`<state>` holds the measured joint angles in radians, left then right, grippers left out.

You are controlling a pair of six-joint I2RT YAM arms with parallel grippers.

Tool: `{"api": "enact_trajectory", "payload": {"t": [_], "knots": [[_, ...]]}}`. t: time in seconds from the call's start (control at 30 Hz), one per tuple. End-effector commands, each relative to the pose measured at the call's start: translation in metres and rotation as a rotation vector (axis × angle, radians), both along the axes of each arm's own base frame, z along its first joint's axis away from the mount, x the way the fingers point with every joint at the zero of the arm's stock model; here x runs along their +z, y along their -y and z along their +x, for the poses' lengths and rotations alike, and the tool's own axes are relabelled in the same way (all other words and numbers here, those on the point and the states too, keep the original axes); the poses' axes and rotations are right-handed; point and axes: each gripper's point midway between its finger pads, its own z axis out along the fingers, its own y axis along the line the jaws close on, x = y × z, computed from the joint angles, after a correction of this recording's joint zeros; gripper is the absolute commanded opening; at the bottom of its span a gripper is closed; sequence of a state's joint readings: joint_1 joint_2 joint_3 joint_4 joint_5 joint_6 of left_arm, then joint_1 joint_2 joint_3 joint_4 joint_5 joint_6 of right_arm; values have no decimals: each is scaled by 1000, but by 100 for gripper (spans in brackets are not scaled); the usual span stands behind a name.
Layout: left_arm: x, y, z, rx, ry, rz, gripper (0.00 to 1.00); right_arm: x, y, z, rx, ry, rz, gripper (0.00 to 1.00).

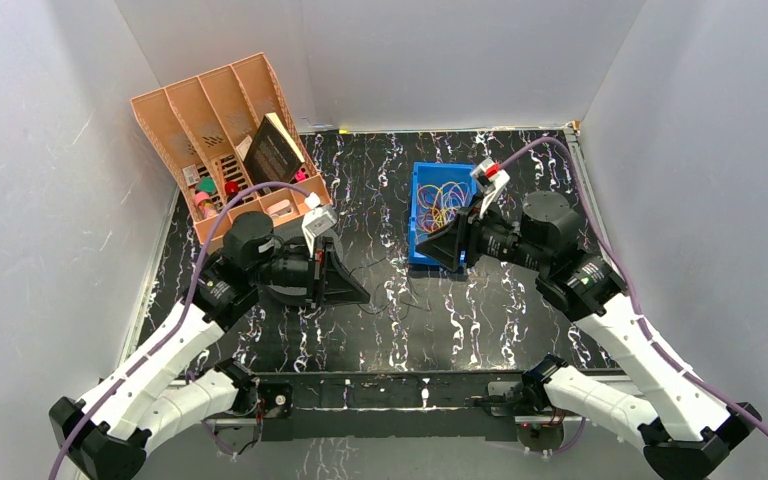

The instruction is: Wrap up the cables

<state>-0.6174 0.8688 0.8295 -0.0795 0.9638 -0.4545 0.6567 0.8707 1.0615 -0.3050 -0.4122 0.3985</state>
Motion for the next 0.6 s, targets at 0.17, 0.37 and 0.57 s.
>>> {"api": "enact_trajectory", "payload": {"t": [0.17,0.37,0.57], "knots": [[27,-7,-14,-59,41,3,0,-21,10,4,-45,22,-76,66],[17,-7,-10,-63,12,65,0,-25,-8,-15,134,15,-36,72],[16,-6,-5,-43,2,87,0,-36,-22,-15,191,-16,-26,74]]}}
